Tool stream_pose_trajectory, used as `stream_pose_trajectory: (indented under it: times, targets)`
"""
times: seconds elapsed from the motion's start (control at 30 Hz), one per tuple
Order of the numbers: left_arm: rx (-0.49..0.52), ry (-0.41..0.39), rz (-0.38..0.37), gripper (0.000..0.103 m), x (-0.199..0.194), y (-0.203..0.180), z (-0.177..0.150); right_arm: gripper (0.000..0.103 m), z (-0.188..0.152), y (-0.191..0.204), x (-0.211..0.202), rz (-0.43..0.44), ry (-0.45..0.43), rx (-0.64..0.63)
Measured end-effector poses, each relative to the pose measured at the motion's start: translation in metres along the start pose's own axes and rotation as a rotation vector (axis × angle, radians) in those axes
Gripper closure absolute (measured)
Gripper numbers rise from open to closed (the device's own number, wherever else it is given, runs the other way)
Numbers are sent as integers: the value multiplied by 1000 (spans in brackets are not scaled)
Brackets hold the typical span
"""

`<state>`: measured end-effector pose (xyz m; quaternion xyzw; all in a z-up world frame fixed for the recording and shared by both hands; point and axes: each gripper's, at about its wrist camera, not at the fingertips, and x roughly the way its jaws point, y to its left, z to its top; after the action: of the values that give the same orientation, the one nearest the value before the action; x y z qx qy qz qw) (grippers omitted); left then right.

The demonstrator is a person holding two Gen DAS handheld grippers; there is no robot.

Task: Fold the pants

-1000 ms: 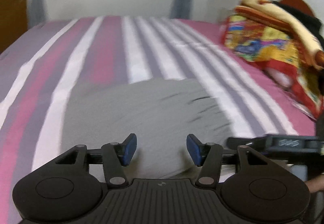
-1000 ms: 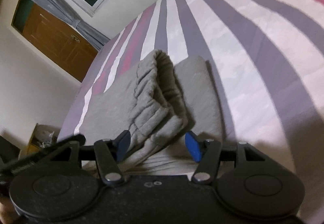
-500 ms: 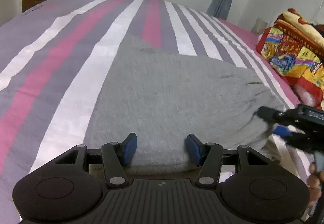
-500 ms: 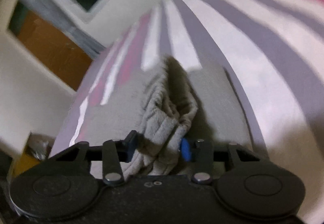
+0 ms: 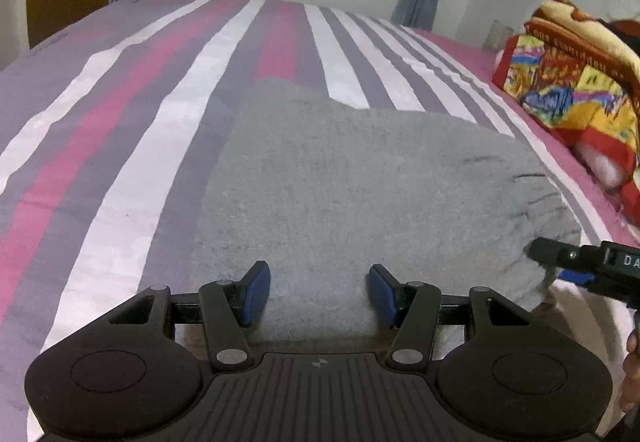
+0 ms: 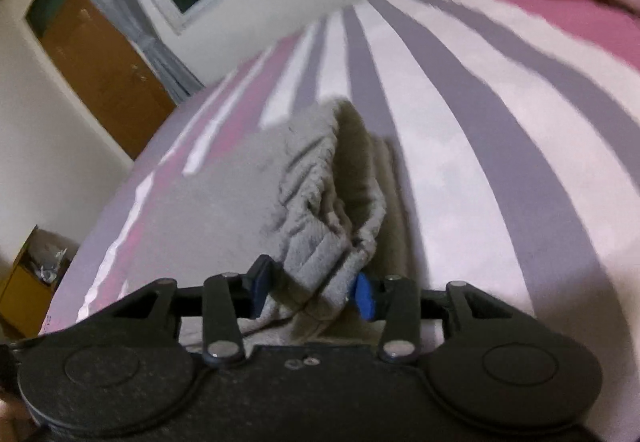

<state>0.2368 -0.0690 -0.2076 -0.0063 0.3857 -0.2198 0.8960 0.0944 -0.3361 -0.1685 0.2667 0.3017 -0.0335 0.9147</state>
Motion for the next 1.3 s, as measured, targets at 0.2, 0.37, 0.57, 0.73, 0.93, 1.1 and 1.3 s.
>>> stream_pose_trajectory:
  times: [0.2, 0.37, 0.57, 0.73, 0.93, 1.1, 1.3]
  targets:
    - [-23, -5, -17, 48, -12, 2, 9, 51, 13, 10, -22, 4, -23, -38]
    - [-20, -40, -16, 48, -12, 1, 27, 53, 28, 48, -36, -27, -105, -263]
    - [14, -11, 10, 48, 14, -2, 58, 60, 33, 84, 3, -25, -43, -414]
    - [38, 76, -1, 48, 55, 2, 75, 69, 14, 50, 28, -148, 84, -444]
    - [20, 48, 34, 48, 80, -3, 98, 70, 26, 46, 10, -79, 57, -368]
    - [52, 47, 43, 47, 101, -10, 111, 68, 59, 66, 28, -53, 10, -395]
    - [73, 33, 60, 45, 124, -20, 116, 72, 69, 70, 77, -130, 38, -485]
